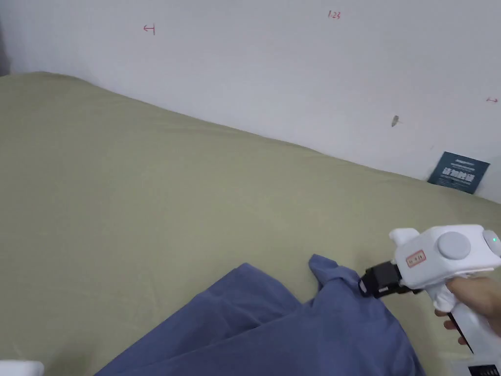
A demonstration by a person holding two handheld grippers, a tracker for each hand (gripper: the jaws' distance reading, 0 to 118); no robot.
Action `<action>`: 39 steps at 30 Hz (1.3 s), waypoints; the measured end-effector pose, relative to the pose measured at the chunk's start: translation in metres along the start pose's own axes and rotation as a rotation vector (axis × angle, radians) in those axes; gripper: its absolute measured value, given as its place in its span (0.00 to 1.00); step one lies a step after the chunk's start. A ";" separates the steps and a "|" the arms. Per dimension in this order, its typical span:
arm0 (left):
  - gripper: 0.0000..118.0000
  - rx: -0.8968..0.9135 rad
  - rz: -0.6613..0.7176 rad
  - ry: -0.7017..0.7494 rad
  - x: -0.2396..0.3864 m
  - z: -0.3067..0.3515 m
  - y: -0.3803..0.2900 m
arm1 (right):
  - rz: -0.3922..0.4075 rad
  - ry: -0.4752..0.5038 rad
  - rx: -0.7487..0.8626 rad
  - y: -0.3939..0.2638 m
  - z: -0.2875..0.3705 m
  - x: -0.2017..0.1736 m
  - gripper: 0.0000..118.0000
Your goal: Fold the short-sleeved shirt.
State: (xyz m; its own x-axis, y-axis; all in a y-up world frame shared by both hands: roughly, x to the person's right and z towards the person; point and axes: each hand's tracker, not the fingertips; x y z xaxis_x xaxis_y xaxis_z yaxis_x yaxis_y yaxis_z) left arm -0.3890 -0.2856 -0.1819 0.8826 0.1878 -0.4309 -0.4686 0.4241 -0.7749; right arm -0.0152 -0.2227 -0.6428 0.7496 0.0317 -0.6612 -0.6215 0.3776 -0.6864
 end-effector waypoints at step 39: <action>0.07 0.379 -0.310 -0.073 0.069 0.140 0.230 | -0.051 -0.186 0.725 0.037 0.246 0.016 0.01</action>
State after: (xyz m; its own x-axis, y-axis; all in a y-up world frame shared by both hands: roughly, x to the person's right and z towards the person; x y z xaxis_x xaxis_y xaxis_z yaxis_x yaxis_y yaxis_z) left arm -0.4304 -0.0513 -0.3249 0.9850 0.0579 -0.1624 -0.1490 0.7598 -0.6328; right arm 0.0296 0.0195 -0.6043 0.8395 0.1301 -0.5276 -0.3276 0.8958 -0.3004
